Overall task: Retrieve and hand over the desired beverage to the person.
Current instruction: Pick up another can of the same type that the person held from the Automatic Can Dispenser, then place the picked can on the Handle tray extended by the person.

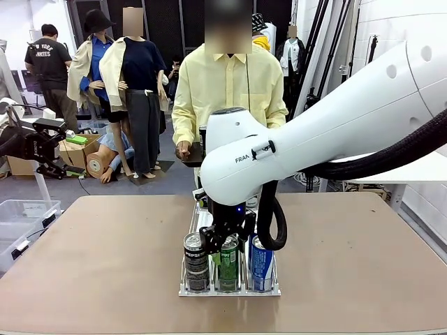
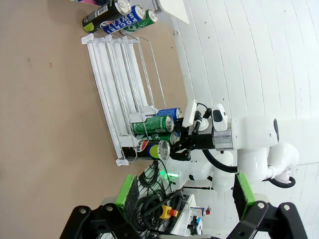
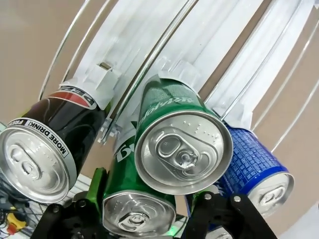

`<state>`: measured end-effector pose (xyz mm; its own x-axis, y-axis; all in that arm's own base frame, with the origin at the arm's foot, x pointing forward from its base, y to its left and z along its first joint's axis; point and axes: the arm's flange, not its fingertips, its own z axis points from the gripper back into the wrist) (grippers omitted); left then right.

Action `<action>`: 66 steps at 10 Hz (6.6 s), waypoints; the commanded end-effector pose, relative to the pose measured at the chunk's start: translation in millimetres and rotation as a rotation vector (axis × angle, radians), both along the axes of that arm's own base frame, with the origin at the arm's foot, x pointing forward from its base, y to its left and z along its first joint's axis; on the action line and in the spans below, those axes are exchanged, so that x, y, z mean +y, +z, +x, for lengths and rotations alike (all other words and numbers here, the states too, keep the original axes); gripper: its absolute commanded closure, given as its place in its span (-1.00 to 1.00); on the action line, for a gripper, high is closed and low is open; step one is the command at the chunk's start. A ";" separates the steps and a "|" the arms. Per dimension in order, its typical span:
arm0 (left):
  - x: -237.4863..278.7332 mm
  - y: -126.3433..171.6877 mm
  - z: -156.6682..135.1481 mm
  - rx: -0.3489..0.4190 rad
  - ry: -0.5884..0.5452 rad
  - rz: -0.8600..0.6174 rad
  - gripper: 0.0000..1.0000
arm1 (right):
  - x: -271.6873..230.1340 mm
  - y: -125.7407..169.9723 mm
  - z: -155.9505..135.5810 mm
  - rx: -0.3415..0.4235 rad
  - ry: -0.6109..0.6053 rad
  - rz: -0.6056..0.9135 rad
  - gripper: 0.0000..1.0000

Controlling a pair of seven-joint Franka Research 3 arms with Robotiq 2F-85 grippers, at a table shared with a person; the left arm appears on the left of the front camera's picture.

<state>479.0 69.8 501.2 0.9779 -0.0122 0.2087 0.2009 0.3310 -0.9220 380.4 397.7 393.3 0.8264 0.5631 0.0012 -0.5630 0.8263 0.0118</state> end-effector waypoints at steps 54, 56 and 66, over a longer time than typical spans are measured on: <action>1.6 1.3 -0.3 -0.001 0.002 0.000 -1.00 | -278.8 195.1 -26.3 -0.089 0.078 -0.024 0.91; 1.6 1.3 -0.3 -0.001 0.002 0.000 -1.00 | -278.8 195.1 -26.3 -0.089 0.078 -0.024 0.91; 1.6 1.3 -0.3 -0.001 0.002 0.000 -1.00 | -228.7 223.3 48.9 -0.128 0.184 -0.006 0.91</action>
<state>479.0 70.6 501.1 0.9780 -0.0108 0.2085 0.2002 0.3314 -0.9220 413.6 162.0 603.7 0.7279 0.6769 0.1098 -0.6738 0.7357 -0.0684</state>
